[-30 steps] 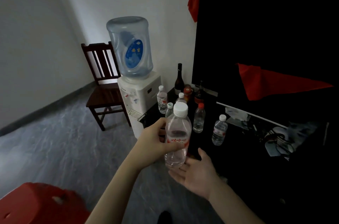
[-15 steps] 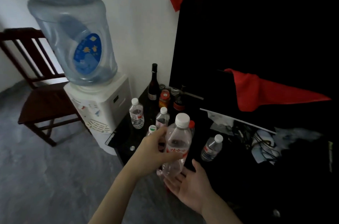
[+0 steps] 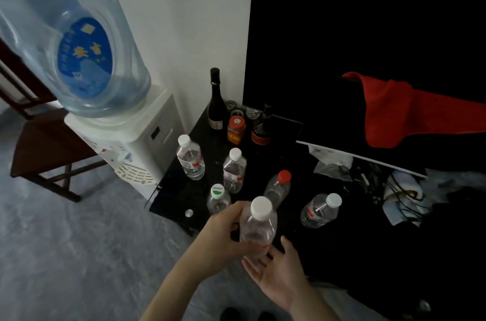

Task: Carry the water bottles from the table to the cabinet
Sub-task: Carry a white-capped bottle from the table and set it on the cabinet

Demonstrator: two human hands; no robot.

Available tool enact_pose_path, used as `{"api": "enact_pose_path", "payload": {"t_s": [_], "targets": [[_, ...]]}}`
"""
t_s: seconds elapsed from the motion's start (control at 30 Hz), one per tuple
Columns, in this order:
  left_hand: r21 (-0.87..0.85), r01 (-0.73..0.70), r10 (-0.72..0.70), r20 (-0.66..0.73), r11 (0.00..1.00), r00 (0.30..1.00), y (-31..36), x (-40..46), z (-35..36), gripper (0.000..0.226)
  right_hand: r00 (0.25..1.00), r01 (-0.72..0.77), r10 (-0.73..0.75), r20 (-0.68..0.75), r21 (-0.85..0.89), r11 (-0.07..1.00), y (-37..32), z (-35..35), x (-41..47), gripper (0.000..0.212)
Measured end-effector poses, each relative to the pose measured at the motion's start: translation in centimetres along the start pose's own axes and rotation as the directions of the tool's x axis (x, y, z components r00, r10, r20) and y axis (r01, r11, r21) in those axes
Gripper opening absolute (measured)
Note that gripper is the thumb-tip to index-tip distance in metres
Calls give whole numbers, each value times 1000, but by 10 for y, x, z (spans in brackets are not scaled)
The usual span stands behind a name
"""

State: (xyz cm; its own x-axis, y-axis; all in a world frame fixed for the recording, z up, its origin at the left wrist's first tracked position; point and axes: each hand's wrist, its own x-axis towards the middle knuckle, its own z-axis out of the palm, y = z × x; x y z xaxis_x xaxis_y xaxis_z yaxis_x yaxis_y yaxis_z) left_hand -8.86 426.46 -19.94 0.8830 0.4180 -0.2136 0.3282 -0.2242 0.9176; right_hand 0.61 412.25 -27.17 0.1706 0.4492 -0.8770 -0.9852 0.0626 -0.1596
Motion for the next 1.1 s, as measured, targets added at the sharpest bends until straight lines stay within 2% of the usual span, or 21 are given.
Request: {"api": "enact_pose_path", "payload": {"t_s": [0.13,0.33,0.43,0.5,0.73,0.93,1.1], "targets": [[-3,42,-41,34,999,999,-18,14,11,60,1000,-4,5,-13,32,999,-3,-7,24,57],[8,57,-58,66,998,996,-47,45,31,61,993,53,-61,-104,-73,996,-22,-15,62,54],[12,57,-58,85,998,995,-59,66,40,64,980,96,-108,-166,-76,992,-28,-15,72,48],[18,65,-66,89,998,994,-66,78,45,66,975,103,-117,-189,-81,991,-30,-16,74,51],[82,104,-111,92,991,990,-98,103,64,69,977,108,-117,-179,-56,993,-44,-30,71,54],[144,111,-126,99,983,987,-101,105,70,68,986,101,-115,-121,-112,989,-58,-33,62,54],[211,99,-121,95,973,988,-97,98,69,83,983,115,-143,-117,-215,970,-60,-27,43,49]]}}
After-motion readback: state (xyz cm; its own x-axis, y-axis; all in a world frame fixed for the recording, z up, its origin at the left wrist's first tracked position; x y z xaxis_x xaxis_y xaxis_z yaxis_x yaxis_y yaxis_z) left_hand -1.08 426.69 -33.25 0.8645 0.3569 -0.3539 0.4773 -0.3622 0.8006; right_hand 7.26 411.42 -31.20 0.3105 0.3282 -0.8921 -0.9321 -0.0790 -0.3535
